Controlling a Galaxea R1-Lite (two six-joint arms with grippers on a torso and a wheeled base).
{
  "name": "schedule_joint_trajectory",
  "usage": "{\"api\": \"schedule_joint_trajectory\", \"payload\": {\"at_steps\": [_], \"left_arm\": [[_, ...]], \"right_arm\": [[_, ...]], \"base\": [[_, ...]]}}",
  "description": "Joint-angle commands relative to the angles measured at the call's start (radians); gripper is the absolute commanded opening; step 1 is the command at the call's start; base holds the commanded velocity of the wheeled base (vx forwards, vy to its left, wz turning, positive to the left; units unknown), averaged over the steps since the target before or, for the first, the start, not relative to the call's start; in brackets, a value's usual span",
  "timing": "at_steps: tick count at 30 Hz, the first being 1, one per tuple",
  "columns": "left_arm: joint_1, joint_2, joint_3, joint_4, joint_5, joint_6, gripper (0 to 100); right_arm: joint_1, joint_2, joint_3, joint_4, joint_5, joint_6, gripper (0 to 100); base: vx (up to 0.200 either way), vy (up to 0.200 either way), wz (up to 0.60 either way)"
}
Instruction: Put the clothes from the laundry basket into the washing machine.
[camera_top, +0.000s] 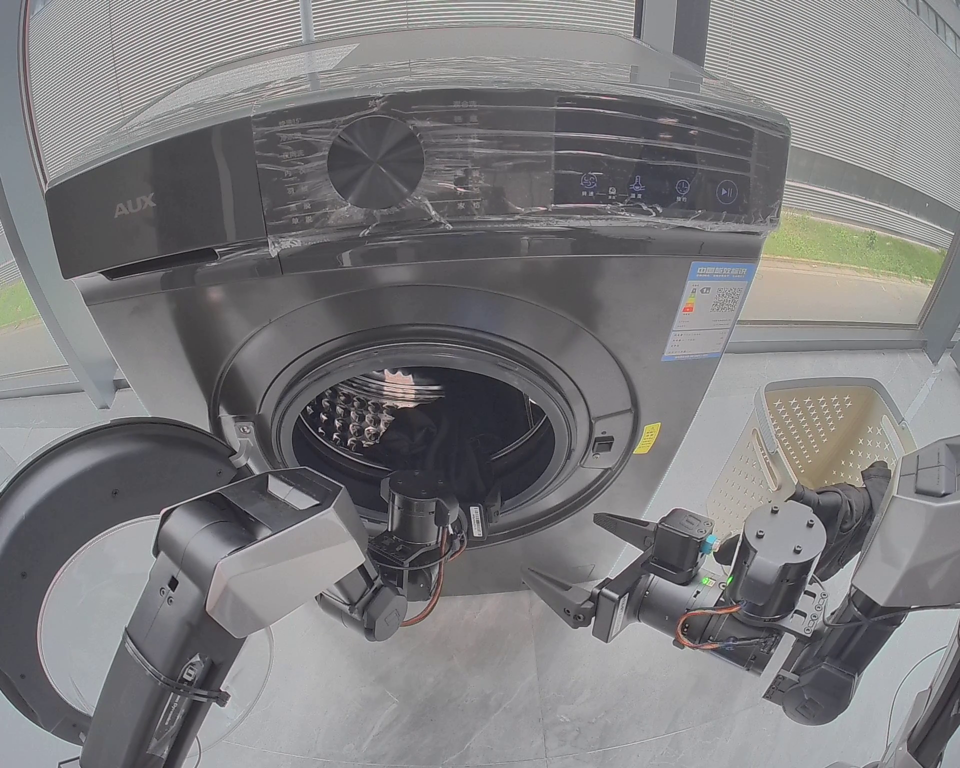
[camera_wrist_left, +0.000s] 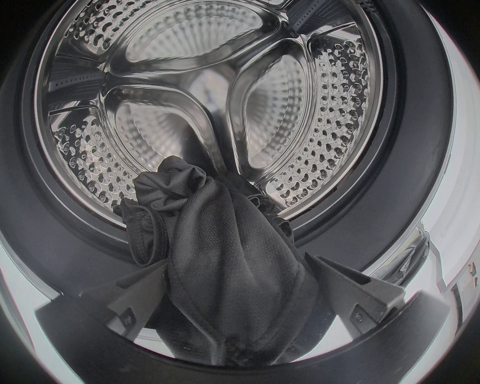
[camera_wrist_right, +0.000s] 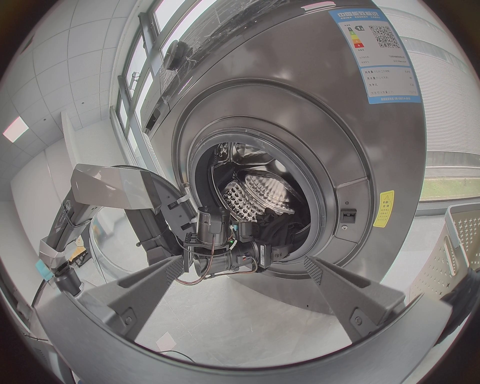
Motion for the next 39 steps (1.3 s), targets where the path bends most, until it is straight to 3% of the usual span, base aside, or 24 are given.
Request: {"api": "schedule_joint_trajectory", "payload": {"at_steps": [1,9,10,19,24,31,39], "left_arm": [[0.002,0.0,-0.009,-0.001,0.001,-0.003,100],[0.001,-0.018,0.003,0.0,0.001,-0.001,100],[0.001,-0.018,0.003,0.0,0.001,-0.001,0],[0.008,-0.02,-0.026,0.002,0.001,-0.003,0],[0.051,-0.016,-0.145,0.0,0.019,-0.001,0],[0.082,0.011,-0.308,-0.009,0.08,0.005,0],[0.09,0.036,-0.363,-0.011,0.082,0.02,0]], "right_arm": [[0.0,0.0,0.001,-0.001,0.001,0.0,100],[0.0,0.0,-0.001,-0.001,0.001,0.0,100],[0.0,0.0,-0.001,-0.001,0.001,0.0,100],[0.0,0.0,-0.004,-0.001,0.001,0.0,100],[0.0,0.0,-0.003,-0.001,0.001,0.0,100],[0.002,0.0,-0.006,-0.001,0.002,0.0,100],[0.0,-0.002,-0.004,0.001,0.001,0.0,100]], "base": [[0.0,0.0,0.0],[0.0,0.0,0.0],[0.0,0.0,0.0],[0.0,0.0,0.0],[0.0,0.0,0.0],[0.0,0.0,0.0],[0.0,0.0,0.0]]}}
